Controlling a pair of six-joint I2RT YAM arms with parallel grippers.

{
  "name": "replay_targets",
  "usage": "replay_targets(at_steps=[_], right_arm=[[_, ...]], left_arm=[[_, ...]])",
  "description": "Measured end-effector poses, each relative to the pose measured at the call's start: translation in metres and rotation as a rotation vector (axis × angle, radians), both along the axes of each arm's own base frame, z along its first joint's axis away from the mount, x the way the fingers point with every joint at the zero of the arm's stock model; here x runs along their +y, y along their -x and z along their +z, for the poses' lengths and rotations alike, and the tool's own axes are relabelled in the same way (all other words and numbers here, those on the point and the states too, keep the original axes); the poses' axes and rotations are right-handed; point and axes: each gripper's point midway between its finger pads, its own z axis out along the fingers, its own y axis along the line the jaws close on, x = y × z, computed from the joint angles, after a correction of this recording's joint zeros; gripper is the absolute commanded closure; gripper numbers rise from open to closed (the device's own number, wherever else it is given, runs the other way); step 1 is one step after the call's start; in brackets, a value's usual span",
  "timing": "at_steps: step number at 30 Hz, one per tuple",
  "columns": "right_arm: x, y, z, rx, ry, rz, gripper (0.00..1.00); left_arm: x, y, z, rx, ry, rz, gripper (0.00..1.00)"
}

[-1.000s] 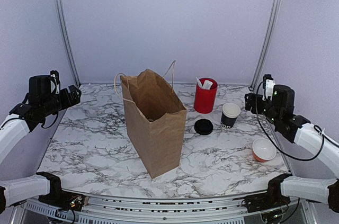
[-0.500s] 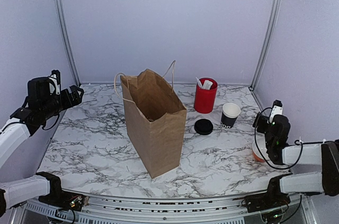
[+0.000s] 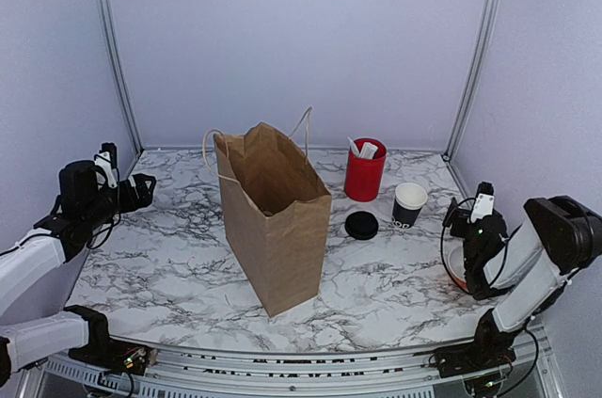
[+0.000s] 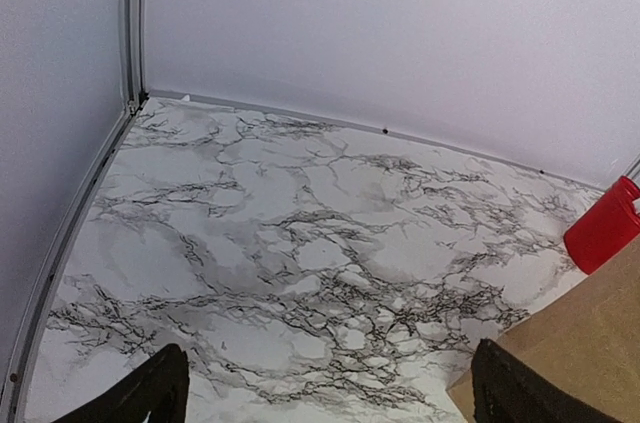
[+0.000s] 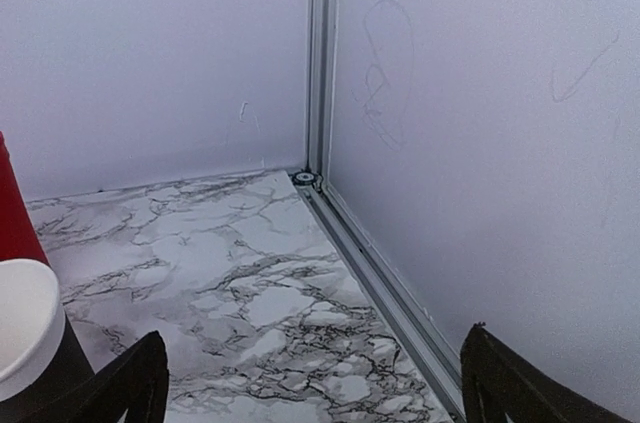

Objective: Pack the takeout coffee

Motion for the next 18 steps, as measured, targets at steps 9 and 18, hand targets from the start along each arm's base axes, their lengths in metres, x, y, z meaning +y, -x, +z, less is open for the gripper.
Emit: replay_targets(at_steps=[9, 18], right_arm=[[0.008, -0.022, 0.006, -0.013, 0.030, 0.043, 0.00], [0.007, -0.022, 0.004, -0.001, 0.040, 0.035, 0.00]], left_arm=[[0.015, 0.000, -0.044, 0.049, -0.104, 0.056, 0.01], [0.074, 0.007, -0.060, -0.022, -0.226, 0.363, 0.01]])
